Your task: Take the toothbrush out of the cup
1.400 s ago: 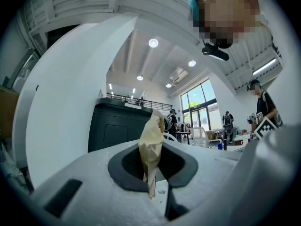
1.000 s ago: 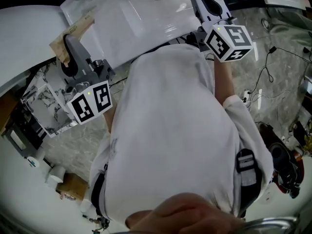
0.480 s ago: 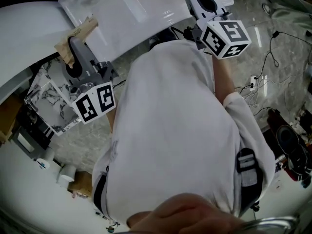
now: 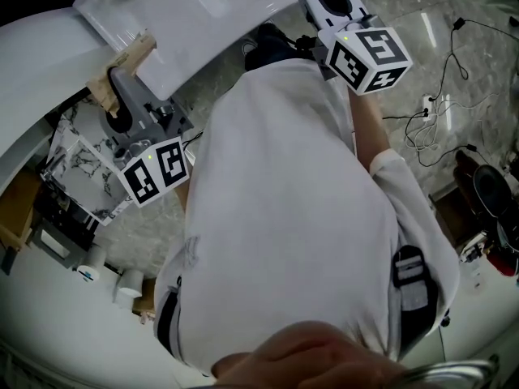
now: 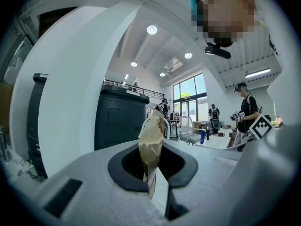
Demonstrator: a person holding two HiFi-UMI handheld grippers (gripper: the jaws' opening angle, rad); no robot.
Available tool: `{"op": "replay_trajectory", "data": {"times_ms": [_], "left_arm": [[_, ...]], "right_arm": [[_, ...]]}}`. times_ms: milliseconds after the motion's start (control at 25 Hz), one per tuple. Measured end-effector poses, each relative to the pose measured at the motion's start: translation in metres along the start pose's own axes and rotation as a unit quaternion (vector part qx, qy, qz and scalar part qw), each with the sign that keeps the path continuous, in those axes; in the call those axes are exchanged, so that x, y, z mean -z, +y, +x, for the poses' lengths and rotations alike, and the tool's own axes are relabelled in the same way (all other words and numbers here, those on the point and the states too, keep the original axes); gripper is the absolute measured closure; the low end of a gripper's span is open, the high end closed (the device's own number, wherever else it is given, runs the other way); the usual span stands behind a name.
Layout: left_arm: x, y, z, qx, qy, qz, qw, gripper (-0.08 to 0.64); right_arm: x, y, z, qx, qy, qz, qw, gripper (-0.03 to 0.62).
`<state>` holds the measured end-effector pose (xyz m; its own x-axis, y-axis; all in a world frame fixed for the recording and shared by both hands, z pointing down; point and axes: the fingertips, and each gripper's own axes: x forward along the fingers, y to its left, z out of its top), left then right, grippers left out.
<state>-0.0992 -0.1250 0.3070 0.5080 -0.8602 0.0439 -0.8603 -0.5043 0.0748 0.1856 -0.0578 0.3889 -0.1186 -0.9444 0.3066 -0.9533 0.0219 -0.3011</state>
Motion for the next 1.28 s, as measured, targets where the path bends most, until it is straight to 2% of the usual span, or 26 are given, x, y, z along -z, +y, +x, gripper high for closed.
{"op": "replay_trajectory", "data": {"times_ms": [200,520,960,1280], "left_arm": [[0.003,-0.002,-0.009,0.009,-0.001,0.001,1.0,0.518],[-0.002,0.001,-0.014,0.007,-0.005,-0.001,1.0,0.518],[-0.007,0.008,-0.013,-0.044,-0.008,0.004,0.999,0.518],[-0.012,0.008,-0.012,-0.06,-0.015,0.002,0.9981,0.518]], "right_arm": [[0.003,0.002,-0.006,0.005,-0.005,-0.003,1.0,0.577],[-0.013,-0.004,-0.006,0.009,-0.008,-0.019,1.0,0.577],[-0.035,-0.005,0.041,-0.04,0.001,-0.033,0.999,0.577],[-0.044,0.0,0.049,-0.061,0.004,-0.047,0.997,0.577]]}}
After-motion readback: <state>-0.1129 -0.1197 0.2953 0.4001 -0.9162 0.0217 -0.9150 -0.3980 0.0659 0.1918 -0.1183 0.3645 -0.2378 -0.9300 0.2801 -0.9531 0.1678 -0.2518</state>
